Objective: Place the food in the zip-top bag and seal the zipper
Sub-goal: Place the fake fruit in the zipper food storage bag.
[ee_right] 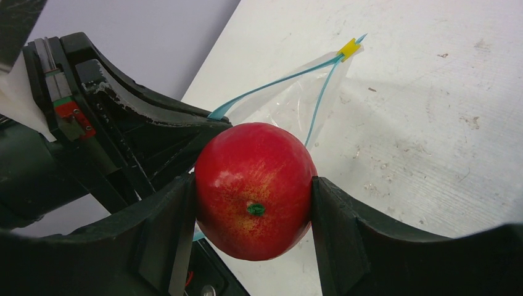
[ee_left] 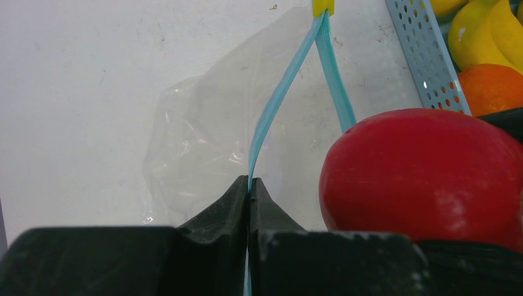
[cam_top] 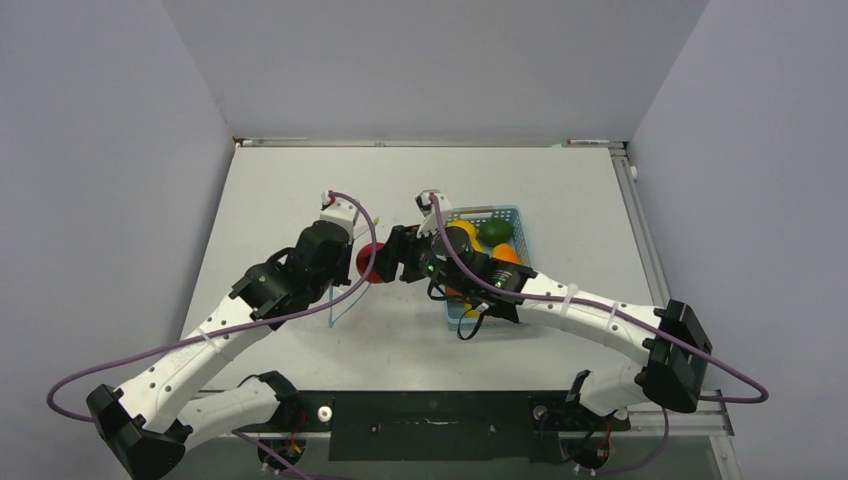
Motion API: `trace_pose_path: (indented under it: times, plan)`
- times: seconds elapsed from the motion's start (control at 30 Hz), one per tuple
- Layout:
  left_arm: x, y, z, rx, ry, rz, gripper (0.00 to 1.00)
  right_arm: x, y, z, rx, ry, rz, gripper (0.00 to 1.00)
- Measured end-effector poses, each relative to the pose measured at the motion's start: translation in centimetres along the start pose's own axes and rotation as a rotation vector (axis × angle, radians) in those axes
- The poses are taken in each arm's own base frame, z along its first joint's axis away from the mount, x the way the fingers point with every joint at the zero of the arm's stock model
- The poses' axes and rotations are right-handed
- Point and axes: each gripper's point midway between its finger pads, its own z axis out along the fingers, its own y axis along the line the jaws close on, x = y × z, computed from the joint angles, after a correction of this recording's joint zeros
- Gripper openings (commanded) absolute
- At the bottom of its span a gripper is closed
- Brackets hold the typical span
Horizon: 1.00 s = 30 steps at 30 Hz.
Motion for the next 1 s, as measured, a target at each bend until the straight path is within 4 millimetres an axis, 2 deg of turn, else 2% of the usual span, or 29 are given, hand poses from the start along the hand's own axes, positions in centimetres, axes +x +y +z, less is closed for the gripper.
trace_pose_path:
  times: [0.3, 0.77, 1.0]
  plan:
    - [0.0, -0.2, 0.0, 0.011, 0.003, 0.0, 0.0, 0.0, 1.0, 0.6, -0.026, -0.008, 0.01, 0.31]
    - [0.0, -0.3, -0.1, 0.018, 0.003, -0.001, 0.0, 2.1, -0.3, 2.9, 0.013, 0.029, 0.025, 0.32]
    - [0.0, -0.2, -0.1, 0.019, 0.0, -0.005, 0.0, 3.3, -1.2, 3.8, 0.055, 0.038, 0.018, 0.44]
